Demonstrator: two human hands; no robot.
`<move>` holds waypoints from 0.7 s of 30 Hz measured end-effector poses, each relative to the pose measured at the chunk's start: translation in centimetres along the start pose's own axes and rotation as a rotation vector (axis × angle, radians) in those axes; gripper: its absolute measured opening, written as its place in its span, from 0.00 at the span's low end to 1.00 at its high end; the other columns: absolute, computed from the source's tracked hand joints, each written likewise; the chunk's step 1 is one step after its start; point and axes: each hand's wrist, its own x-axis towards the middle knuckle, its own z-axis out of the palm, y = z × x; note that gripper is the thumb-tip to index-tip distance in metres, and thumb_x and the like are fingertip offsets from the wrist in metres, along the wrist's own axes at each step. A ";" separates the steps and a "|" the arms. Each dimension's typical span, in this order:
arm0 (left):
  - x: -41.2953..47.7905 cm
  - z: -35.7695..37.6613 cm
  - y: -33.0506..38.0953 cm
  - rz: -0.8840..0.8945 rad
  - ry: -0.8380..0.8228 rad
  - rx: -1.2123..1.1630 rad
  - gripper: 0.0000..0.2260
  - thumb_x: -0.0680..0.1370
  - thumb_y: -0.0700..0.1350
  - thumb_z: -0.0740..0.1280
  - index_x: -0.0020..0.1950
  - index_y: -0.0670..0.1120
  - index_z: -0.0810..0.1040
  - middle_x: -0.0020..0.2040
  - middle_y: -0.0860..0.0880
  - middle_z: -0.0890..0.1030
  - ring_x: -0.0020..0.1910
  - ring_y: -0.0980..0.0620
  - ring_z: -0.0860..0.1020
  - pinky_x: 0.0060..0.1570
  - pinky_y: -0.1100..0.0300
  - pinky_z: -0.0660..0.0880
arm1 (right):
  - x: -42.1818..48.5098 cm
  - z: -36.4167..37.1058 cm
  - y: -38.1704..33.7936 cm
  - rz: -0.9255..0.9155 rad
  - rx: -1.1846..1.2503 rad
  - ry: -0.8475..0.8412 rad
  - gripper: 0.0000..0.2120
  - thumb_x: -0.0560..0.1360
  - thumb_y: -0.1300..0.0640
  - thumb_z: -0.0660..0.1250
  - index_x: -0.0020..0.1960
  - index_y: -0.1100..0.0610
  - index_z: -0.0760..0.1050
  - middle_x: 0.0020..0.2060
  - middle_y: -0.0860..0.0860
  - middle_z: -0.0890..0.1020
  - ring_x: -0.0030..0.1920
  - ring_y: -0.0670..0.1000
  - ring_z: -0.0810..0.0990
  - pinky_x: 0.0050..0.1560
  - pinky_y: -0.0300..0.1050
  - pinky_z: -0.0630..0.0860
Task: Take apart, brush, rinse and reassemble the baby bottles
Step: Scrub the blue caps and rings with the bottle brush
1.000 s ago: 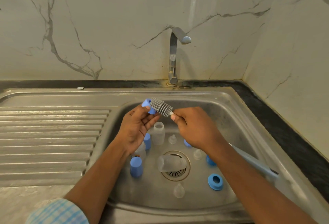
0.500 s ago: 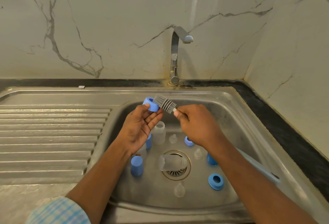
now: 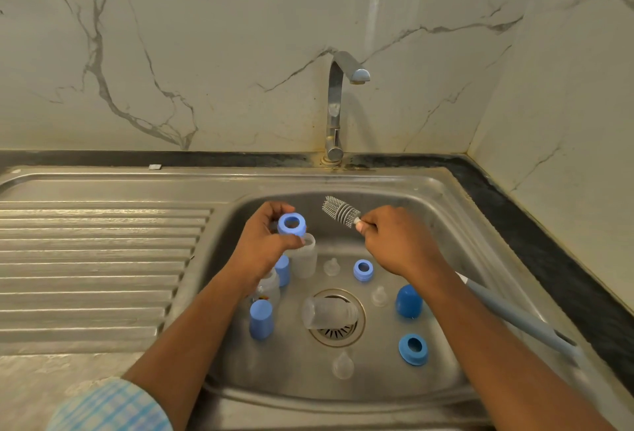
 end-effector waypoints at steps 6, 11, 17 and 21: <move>0.4 0.1 -1.3 0.116 -0.086 0.418 0.12 0.73 0.33 0.73 0.41 0.52 0.82 0.41 0.51 0.84 0.39 0.60 0.81 0.44 0.65 0.76 | 0.2 0.4 0.3 0.004 0.000 -0.009 0.16 0.81 0.51 0.60 0.34 0.52 0.69 0.29 0.50 0.72 0.34 0.57 0.74 0.31 0.45 0.63; 0.4 0.3 -1.9 0.133 -0.112 0.718 0.10 0.76 0.35 0.66 0.46 0.50 0.83 0.40 0.61 0.80 0.40 0.59 0.79 0.41 0.72 0.72 | 0.6 1.0 1.1 0.038 -0.013 -0.095 0.17 0.80 0.52 0.61 0.33 0.52 0.67 0.28 0.50 0.70 0.31 0.54 0.69 0.30 0.44 0.61; 0.1 1.1 -2.1 0.102 -0.176 0.877 0.09 0.78 0.43 0.67 0.56 0.52 0.83 0.46 0.57 0.81 0.47 0.53 0.79 0.52 0.56 0.77 | 0.9 2.0 2.9 0.168 -0.121 -0.313 0.15 0.79 0.53 0.64 0.35 0.57 0.68 0.29 0.52 0.69 0.34 0.55 0.69 0.34 0.44 0.65; -0.5 3.0 -2.7 0.106 -0.296 1.012 0.12 0.79 0.47 0.66 0.61 0.53 0.81 0.51 0.54 0.82 0.52 0.51 0.80 0.53 0.57 0.76 | 1.2 2.0 3.7 0.229 -0.101 -0.335 0.16 0.78 0.55 0.65 0.33 0.58 0.69 0.28 0.53 0.70 0.31 0.54 0.68 0.35 0.45 0.65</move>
